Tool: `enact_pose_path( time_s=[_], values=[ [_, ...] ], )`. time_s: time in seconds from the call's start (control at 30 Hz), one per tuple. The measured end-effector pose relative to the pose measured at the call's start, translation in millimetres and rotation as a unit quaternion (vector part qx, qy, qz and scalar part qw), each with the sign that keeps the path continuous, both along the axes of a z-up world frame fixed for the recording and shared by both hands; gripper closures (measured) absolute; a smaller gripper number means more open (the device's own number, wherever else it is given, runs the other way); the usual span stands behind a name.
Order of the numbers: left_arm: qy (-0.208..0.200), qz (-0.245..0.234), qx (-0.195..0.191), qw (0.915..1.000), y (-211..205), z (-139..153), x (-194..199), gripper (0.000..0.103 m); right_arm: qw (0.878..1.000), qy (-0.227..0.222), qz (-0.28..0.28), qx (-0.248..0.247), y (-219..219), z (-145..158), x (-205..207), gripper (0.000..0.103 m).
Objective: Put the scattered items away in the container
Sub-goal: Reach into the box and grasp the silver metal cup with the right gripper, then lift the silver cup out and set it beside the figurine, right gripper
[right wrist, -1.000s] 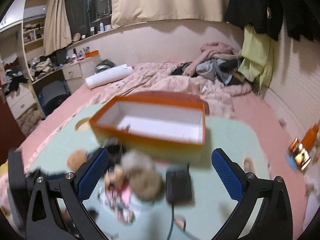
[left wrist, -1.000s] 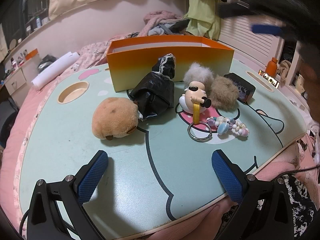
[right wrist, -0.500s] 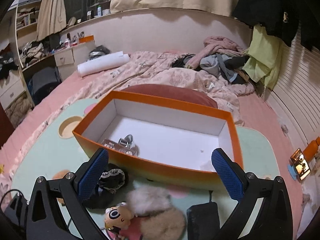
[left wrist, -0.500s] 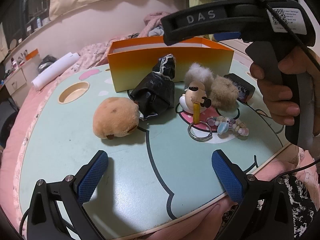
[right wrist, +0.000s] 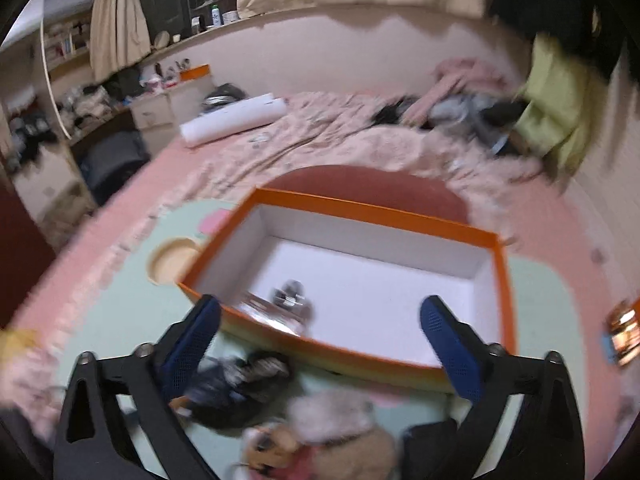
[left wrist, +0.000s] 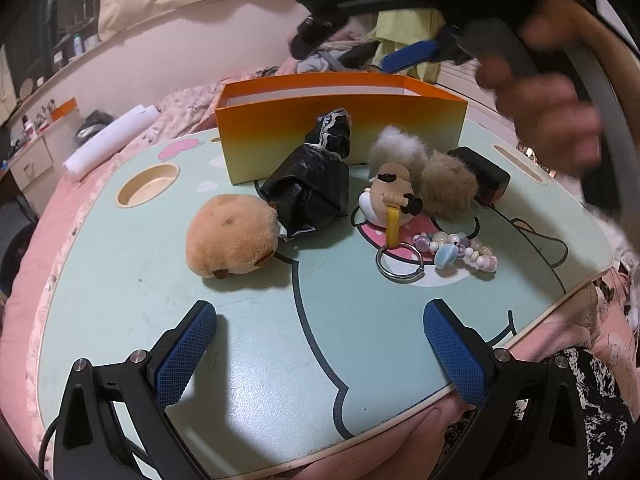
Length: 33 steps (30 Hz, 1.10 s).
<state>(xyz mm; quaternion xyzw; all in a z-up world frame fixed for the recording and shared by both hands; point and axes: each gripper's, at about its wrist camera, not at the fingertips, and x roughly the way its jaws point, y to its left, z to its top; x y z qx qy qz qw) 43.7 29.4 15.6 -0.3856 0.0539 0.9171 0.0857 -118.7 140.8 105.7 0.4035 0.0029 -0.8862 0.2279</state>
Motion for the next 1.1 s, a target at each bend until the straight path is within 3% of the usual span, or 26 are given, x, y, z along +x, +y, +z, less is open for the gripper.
enact_pose_path(
  time_s=[0.13,0.4,0.6,0.73,0.77,0.9,1.1],
  values=[
    [0.0,0.0,0.001,1.0,0,1,-1,0.0,0.989,-0.143,0.013,-0.047,-3,-16,-46,0.032],
    [0.001,0.0,0.001,1.0,0,0,-1,0.0,0.972,-0.235,-0.002,0.004,-26,-44,-81,0.032],
    [0.0,0.0,0.001,1.0,0,0,0,0.0,0.962,-0.268,0.007,0.051,-37,-64,-87,0.031],
    [0.0,0.0,0.001,1.0,0,0,-1,0.0,0.966,-0.233,0.016,0.111,-46,-67,-82,0.032],
    [0.0,0.0,0.001,1.0,0,0,-1,0.0,0.966,-0.22,0.016,0.135,-48,-67,-79,0.035],
    [0.0,0.0,0.002,1.0,0,1,-3,0.0,0.967,-0.194,0.023,0.165,-50,-66,-71,0.071],
    [0.0,0.0,0.002,1.0,0,1,-3,0.0,0.969,-0.19,0.017,0.156,-45,-63,-70,0.071]
  ],
)
